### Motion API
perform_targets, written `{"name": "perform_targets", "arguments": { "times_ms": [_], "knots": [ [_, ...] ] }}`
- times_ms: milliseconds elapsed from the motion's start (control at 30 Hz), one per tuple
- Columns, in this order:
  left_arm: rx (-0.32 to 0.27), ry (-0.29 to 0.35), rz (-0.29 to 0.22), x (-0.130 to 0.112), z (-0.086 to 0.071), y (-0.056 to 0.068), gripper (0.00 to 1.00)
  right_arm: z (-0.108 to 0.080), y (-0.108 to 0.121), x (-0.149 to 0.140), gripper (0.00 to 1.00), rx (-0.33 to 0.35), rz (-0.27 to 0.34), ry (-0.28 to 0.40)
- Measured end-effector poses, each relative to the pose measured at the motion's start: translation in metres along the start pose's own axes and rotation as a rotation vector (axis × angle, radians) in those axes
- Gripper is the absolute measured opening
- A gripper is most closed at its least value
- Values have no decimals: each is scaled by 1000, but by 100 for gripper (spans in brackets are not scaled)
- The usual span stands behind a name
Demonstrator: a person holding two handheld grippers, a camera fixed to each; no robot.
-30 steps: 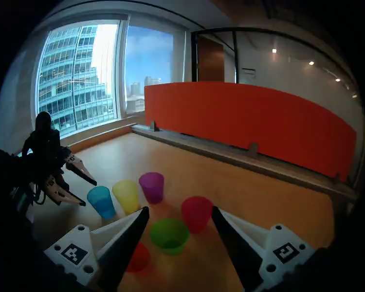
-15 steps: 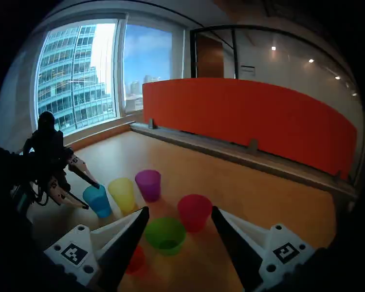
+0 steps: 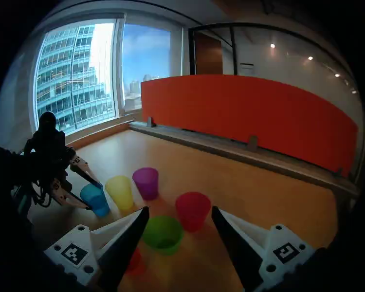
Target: Pour water
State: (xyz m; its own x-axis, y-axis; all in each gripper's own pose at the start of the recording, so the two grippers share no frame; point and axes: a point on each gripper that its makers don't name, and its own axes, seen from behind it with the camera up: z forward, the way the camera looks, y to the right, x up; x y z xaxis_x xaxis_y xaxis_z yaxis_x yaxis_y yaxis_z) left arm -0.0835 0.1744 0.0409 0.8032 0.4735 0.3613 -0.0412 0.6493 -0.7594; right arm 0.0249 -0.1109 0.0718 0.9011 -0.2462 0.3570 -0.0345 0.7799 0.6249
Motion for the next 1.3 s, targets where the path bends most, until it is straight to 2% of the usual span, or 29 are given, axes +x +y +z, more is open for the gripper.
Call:
{"name": "perform_targets", "arguments": {
  "times_ms": [167,233,300,600,867,1067,1300],
  "knots": [
    [1,-6,-6,-1,2,0,95,1,-1,-2,99,2,3,-2],
    [1,-11,-8,-1,3,1,87,1,-1,-3,99,4,3,-4],
    [1,-16,-10,-2,3,1,87,2,-2,-3,99,4,2,-7],
    [0,-10,-11,0,3,1,86,5,-4,-6,99,9,-8,-19],
    [-1,-2,-20,0,1,1,86,15,-9,-21,100,26,-19,-58],
    [-7,18,-39,5,-3,-1,86,22,-13,-33,99,41,-34,-95],
    [5,51,-39,14,-10,-4,86,29,-16,-44,100,56,-44,-128]
  ]
}}
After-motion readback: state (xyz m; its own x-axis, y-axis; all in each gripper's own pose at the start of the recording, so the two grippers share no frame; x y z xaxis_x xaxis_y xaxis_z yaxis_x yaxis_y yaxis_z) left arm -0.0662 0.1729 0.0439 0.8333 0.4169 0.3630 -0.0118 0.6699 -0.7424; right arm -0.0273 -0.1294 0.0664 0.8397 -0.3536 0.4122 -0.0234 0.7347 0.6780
